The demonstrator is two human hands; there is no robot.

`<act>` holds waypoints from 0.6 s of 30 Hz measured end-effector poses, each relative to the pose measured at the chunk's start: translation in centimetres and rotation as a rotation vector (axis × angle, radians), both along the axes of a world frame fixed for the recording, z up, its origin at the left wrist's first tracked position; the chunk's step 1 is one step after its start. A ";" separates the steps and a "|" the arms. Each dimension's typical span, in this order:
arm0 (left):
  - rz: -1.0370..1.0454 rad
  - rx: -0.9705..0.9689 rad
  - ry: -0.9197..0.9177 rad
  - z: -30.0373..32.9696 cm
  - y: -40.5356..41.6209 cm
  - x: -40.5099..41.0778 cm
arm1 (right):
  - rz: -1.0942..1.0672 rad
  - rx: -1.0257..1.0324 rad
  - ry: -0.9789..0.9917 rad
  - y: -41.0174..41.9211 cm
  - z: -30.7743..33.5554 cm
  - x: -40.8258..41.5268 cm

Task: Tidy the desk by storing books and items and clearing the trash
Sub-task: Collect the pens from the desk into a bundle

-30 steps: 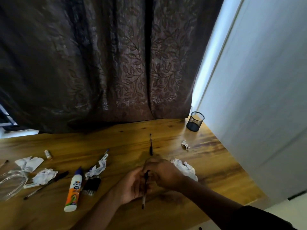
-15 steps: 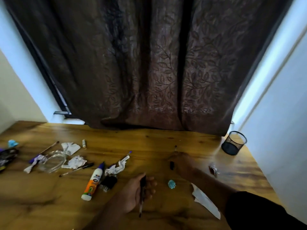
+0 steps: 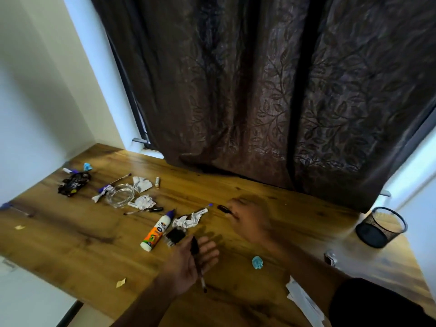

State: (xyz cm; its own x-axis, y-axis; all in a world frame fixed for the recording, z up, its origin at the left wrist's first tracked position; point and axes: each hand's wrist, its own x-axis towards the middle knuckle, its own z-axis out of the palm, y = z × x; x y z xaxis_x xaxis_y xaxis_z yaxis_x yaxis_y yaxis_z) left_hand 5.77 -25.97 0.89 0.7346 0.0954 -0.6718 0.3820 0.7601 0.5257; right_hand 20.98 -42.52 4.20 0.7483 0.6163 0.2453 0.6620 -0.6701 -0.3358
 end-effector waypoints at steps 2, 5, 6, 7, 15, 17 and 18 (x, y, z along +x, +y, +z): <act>0.104 0.007 -0.001 0.5 0.2 0.4 | 0.014 0.147 0.235 3.0 1.3 -1.9; 0.193 -0.019 -0.009 1.3 0.7 1.2 | 0.072 0.194 0.476 6.3 2.0 -4.2; 0.198 -0.032 -0.017 1.6 0.9 1.3 | 0.091 0.147 0.443 7.1 2.1 -4.7; 0.200 -0.045 -0.032 1.6 1.2 1.4 | 0.109 0.092 0.379 7.8 2.3 -5.3; 0.233 -0.181 -0.117 2.2 5.5 0.8 | -0.023 0.089 0.201 10.2 2.2 -1.5; 0.227 -0.199 -0.119 2.3 8.0 0.5 | -0.027 -0.032 0.194 11.2 1.8 0.4; 0.225 -0.201 -0.126 2.3 8.6 0.4 | -0.026 -0.108 0.200 11.3 1.7 1.2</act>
State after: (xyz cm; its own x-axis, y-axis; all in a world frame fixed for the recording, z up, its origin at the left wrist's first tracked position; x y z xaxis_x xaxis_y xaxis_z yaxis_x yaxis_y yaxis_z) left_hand 6.21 -17.39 3.23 0.7885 0.1395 -0.5990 0.1340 0.9116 0.3886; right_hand 22.19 -31.22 5.95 0.7912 0.6110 0.0243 0.5717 -0.7250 -0.3842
